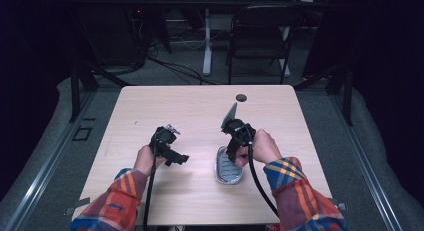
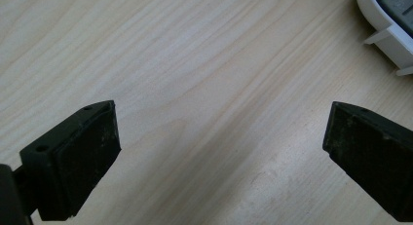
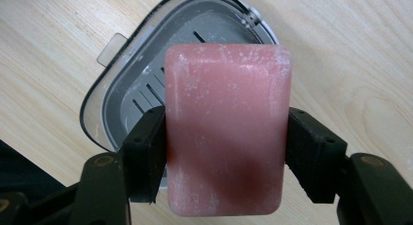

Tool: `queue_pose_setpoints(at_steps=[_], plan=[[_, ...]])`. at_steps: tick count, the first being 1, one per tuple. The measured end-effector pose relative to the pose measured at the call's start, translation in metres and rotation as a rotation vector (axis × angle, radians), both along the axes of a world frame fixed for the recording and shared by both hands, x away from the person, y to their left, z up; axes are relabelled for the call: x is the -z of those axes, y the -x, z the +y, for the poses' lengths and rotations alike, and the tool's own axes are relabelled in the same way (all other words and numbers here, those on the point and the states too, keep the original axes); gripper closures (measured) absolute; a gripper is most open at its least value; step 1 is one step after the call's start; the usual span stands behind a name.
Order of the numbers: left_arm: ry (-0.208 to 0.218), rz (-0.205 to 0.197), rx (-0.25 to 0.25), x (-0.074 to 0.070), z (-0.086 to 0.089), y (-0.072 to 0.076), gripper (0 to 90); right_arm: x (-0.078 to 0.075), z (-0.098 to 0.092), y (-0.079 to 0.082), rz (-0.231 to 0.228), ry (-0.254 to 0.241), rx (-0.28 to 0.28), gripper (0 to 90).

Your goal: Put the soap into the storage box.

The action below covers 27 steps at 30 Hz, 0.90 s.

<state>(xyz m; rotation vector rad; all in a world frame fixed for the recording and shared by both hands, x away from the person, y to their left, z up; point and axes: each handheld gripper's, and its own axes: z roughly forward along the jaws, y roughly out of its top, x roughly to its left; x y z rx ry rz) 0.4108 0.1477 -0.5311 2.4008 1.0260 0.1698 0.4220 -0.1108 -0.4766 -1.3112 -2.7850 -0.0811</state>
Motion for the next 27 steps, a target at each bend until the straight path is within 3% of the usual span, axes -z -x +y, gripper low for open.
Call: queue_pose_setpoints(at_steps=[11, 12, 14, 20, 23, 24, 27], plan=[[-0.001, 0.005, -0.002, -0.0005, 0.0004, 0.0001, 0.0, 0.0039, 0.0058, -0.0009, 0.004, 0.029, 0.004, 37.2], [-0.002, 0.005, -0.002, -0.0004, 0.0003, 0.0001, 0.0, 0.006, 0.0064, 0.0005, -0.009, 0.012, 0.027, 37.2], [-0.001, 0.004, -0.003, -0.0002, 0.0004, -0.0001, 0.0, 0.0047, 0.0063, -0.0017, 0.002, 0.041, 0.011, 37.2], [-0.006, 0.001, -0.004, 0.0001, 0.0003, 0.0, 0.1, 0.0085, 0.0097, -0.0026, 0.006, 0.052, 0.03, 37.2], [-0.004, 0.004, -0.001, -0.0003, 0.0006, -0.0001, 0.0, 0.0085, 0.01, -0.0027, 0.008, 0.054, 0.039, 37.2], [-0.004, 0.005, -0.001, -0.0002, 0.0007, -0.0002, 0.1, 0.0095, 0.01, -0.0019, -0.005, 0.028, 0.061, 37.2], [-0.005, 0.0, -0.002, 0.0, 0.0003, -0.0001, 0.1, 0.0081, 0.0096, -0.0034, 0.008, 0.042, 0.058, 37.2]])
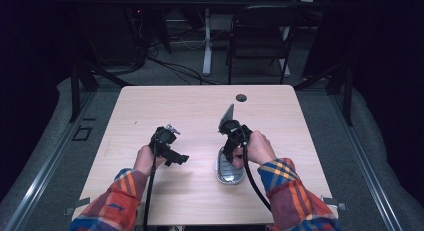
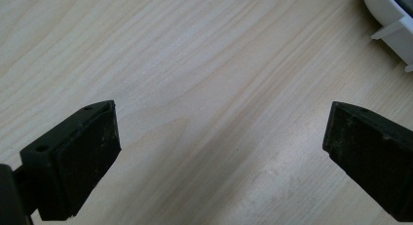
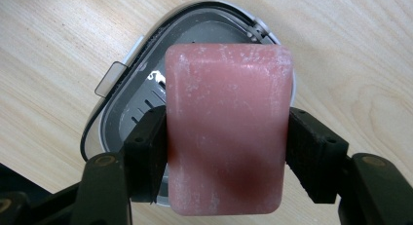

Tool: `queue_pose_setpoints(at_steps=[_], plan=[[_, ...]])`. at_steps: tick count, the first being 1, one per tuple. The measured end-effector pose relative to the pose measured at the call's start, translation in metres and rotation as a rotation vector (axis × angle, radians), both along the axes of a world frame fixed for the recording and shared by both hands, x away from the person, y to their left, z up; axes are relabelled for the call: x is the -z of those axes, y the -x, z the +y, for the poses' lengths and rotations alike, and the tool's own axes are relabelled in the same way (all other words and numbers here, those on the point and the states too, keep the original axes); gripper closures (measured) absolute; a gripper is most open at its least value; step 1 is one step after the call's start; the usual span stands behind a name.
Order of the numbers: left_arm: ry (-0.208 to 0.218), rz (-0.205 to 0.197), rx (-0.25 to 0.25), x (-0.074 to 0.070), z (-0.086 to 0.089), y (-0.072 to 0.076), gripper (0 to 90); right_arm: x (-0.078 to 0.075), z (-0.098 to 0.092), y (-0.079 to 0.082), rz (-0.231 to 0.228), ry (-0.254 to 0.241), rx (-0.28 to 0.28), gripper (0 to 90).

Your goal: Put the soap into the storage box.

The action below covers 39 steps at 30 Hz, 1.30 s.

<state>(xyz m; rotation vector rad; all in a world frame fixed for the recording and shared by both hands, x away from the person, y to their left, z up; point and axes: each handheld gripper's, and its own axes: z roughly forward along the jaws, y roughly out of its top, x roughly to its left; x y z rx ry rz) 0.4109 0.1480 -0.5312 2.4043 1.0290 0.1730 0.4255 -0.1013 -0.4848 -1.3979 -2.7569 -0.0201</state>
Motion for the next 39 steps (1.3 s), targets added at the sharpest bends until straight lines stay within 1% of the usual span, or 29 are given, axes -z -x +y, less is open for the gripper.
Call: queue_pose_setpoints(at_steps=[5, 7, 10, 11, 12, 13, 14, 15, 16, 17, 18, 20, 21, 24, 25, 27, 28, 30, 32, 33, 34, 35, 37, 38, 39], plan=[[0.001, 0.001, 0.001, 0.0, 0.0, 0.0, 0.0, 0.002, 0.0, -0.001, -0.001, 0.0, 0.017, 37.1], [0.0, 0.007, 0.005, 0.0, -0.001, 0.0, 0.0, 0.003, 0.001, -0.001, 0.011, 0.008, 0.024, 37.1], [0.002, 0.003, 0.006, 0.0, 0.0, 0.0, 0.0, 0.003, 0.001, 0.0, 0.017, 0.008, 0.039, 37.0], [0.003, 0.004, 0.005, -0.001, 0.0, 0.0, 0.0, 0.003, 0.001, 0.001, 0.012, -0.006, 0.054, 37.4], [0.004, 0.004, 0.006, -0.001, -0.001, 0.001, 0.0, 0.002, 0.001, 0.001, 0.013, -0.012, 0.053, 37.4], [0.004, 0.004, 0.007, -0.001, -0.001, 0.001, 0.0, 0.001, 0.0, 0.001, 0.016, -0.023, 0.058, 39.8], [0.003, 0.004, 0.01, -0.001, -0.001, 0.001, 0.0, 0.0, 0.0, 0.003, -0.004, -0.043, 0.078, 45.4], [0.004, 0.003, 0.012, -0.001, -0.001, 0.001, 0.0, -0.002, 0.0, 0.004, -0.014, -0.059, 0.076, 44.9], [0.004, 0.004, 0.012, -0.001, -0.001, 0.001, 0.0, -0.002, 0.0, 0.004, -0.014, -0.059, 0.076, 44.9], [0.005, 0.005, 0.012, -0.001, -0.001, 0.0, 0.0, -0.003, -0.001, 0.004, -0.003, -0.046, 0.058, 44.5], [0.004, 0.006, 0.011, -0.001, -0.001, 0.0, 0.0, -0.003, -0.001, 0.004, 0.01, -0.041, 0.057, 43.8], [0.005, 0.005, 0.012, -0.001, -0.001, 0.0, 0.0, -0.001, -0.002, 0.004, 0.022, -0.056, 0.065, 44.3], [0.004, 0.006, 0.013, -0.001, -0.001, 0.001, 0.0, 0.0, -0.003, 0.004, 0.03, -0.056, 0.057, 44.4], [0.004, 0.006, 0.014, -0.001, -0.001, 0.001, 0.0, 0.001, -0.002, 0.005, 0.03, -0.051, 0.047, 44.3], [0.002, 0.006, 0.014, -0.001, -0.001, 0.0, 0.0, 0.0, -0.002, 0.006, 0.02, -0.069, 0.043, 45.3], [0.003, 0.006, 0.015, 0.0, -0.001, 0.0, 0.0, -0.003, -0.003, 0.006, 0.011, -0.061, 0.04, 45.4], [0.003, 0.007, 0.015, 0.0, -0.001, 0.0, 0.0, -0.006, -0.004, 0.008, -0.015, -0.084, 0.047, 45.6], [0.003, 0.007, 0.015, 0.0, -0.001, 0.0, 0.0, -0.009, -0.008, 0.009, -0.028, -0.077, 0.036, 45.0], [0.004, 0.006, 0.015, -0.001, -0.001, 0.0, 0.0, -0.011, -0.01, 0.009, -0.032, -0.08, 0.043, 44.8], [0.004, 0.006, 0.015, 0.0, -0.001, 0.0, 0.0, -0.012, -0.014, 0.01, -0.046, -0.086, 0.043, 43.9], [0.004, 0.007, 0.015, 0.0, -0.001, 0.0, 0.0, -0.015, -0.019, 0.012, -0.054, -0.095, 0.038, 42.2], [0.004, 0.007, 0.015, 0.0, -0.001, 0.0, 0.0, -0.017, -0.021, 0.013, -0.053, -0.088, 0.022, 40.6], [0.001, 0.008, 0.015, 0.0, -0.001, 0.0, 0.0, -0.02, -0.026, 0.015, -0.075, -0.101, 0.001, 37.8], [0.001, 0.007, 0.015, 0.0, -0.001, 0.0, 0.0, -0.02, -0.026, 0.015, -0.075, -0.101, 0.001, 37.8], [0.001, 0.008, 0.015, 0.0, -0.002, 0.0, 0.0, -0.025, -0.032, 0.018, -0.092, -0.115, -0.016, 35.8]])
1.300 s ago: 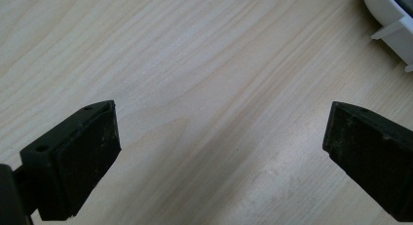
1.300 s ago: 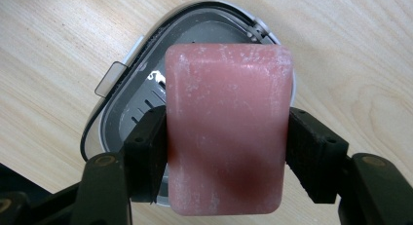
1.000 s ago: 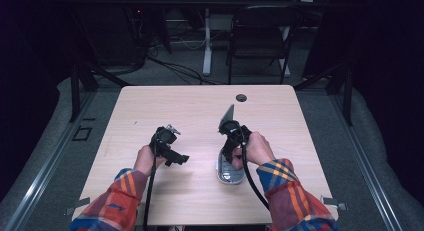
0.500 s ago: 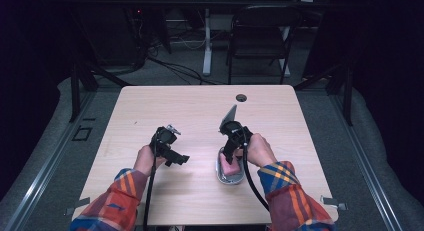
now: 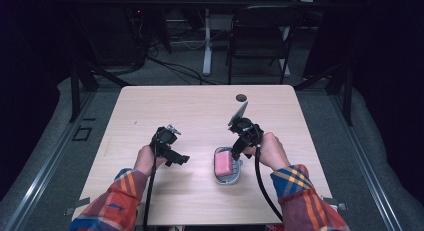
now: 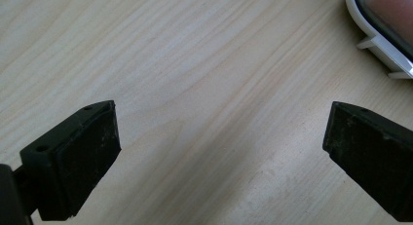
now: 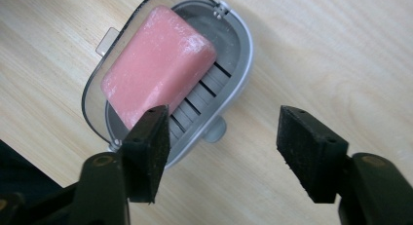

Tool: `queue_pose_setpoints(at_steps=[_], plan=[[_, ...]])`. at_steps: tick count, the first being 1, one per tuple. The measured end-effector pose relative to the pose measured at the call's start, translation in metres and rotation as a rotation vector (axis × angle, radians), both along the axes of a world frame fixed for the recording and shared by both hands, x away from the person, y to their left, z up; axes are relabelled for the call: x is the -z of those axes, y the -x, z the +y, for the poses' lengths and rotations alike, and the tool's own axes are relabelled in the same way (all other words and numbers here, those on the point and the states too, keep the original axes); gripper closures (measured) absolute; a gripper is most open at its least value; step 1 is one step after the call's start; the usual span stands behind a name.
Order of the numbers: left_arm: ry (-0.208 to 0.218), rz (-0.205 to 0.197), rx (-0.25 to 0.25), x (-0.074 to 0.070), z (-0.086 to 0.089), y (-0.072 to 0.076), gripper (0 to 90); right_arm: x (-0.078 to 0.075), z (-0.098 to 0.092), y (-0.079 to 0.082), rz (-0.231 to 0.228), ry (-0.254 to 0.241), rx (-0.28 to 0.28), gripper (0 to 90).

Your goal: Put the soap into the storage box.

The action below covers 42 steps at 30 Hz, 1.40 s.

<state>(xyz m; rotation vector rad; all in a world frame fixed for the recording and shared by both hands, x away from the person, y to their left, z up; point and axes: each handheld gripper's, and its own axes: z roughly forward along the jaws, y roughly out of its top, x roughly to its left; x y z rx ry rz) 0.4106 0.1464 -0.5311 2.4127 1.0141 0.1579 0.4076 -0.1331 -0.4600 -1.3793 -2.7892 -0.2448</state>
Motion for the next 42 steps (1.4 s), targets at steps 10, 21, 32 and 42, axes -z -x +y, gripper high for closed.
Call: queue_pose_setpoints(at_steps=[10, 21, 32, 42], plan=[[0.008, -0.002, -0.001, -0.001, 0.001, 0.0, 0.0, -0.017, -0.036, 0.013, -0.105, -0.047, -0.013, 22.0], [0.009, 0.001, -0.001, 0.0, 0.001, 0.0, 0.0, -0.009, -0.087, 0.035, -0.178, -0.049, 0.002, 2.7], [0.007, 0.004, -0.005, 0.001, 0.001, -0.001, 0.1, 0.022, -0.141, 0.065, -0.234, -0.073, 0.038, 0.0], [0.006, 0.005, -0.002, 0.001, 0.0, -0.001, 0.0, 0.052, -0.157, 0.074, -0.183, -0.101, -0.012, 0.0]])
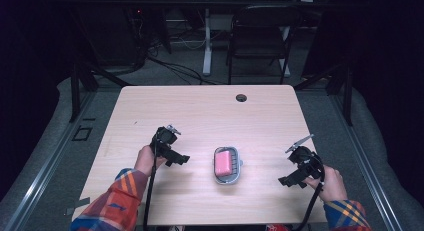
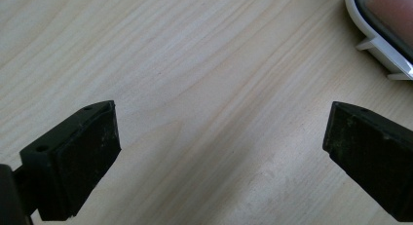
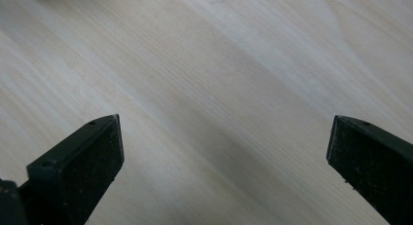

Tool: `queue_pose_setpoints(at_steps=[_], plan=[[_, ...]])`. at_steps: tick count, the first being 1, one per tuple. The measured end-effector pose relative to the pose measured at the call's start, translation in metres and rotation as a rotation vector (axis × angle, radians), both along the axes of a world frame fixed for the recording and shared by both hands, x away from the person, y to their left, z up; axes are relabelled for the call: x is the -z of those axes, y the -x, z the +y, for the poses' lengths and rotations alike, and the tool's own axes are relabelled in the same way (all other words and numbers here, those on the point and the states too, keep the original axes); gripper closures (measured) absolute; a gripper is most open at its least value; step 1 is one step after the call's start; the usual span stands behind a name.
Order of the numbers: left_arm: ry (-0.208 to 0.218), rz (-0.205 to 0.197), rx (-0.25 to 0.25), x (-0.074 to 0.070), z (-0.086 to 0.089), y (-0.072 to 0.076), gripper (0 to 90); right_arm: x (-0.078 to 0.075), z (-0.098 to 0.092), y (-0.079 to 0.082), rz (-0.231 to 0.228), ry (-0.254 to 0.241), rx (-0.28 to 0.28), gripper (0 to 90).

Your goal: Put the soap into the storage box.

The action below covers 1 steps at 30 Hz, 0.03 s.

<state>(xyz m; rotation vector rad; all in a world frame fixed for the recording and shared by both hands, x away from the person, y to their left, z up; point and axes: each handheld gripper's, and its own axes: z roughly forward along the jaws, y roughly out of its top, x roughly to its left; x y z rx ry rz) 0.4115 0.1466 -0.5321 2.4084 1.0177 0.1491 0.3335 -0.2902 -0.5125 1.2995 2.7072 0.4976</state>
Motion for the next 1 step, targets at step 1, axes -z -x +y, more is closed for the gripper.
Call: queue_pose_setpoints(at_steps=[1], plan=[[0.0, 0.001, 0.001, 0.0, 0.0001, -0.0001, 0.0, 0.0, 0.0, 0.0, 0.0, 0.0, 0.0, 0.0]])
